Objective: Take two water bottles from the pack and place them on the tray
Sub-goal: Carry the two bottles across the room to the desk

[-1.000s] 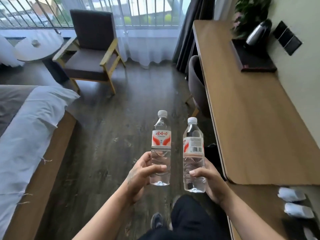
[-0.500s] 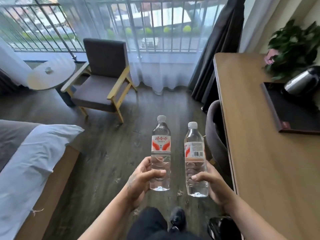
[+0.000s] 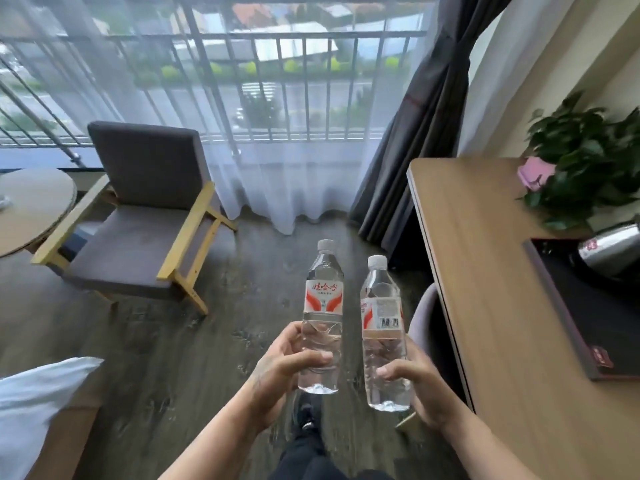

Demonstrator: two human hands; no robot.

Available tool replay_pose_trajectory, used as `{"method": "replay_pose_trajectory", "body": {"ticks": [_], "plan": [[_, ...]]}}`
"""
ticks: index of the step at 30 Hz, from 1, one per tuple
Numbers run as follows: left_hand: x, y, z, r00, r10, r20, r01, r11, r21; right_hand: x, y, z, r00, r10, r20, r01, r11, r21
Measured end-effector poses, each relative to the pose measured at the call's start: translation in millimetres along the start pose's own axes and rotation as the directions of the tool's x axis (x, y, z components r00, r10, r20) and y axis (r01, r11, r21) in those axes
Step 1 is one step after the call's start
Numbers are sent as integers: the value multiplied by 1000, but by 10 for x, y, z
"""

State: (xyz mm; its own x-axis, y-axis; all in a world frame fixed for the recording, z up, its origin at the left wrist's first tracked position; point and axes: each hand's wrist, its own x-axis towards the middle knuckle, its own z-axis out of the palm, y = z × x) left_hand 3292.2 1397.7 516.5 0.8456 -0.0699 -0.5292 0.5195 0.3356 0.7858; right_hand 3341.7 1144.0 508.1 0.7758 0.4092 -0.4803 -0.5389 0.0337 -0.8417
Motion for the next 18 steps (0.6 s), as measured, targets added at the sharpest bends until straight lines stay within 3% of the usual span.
{"method": "replay_pose_trajectory", "body": {"ticks": [7,10,18], "plan": [[1329,985,108,985,-115,125,96,984,151,841,-672,-290,986,-100,-132,114,988,102],[1860,1252,391,970,-151,191,116,976,184,1054,-841,-599,959,-111,-260,161,970,182],[3093,1584,1413,915,-253,313,137,927,349,1449,-1216,-1597,898,-53,-437,190,942,278]]}}
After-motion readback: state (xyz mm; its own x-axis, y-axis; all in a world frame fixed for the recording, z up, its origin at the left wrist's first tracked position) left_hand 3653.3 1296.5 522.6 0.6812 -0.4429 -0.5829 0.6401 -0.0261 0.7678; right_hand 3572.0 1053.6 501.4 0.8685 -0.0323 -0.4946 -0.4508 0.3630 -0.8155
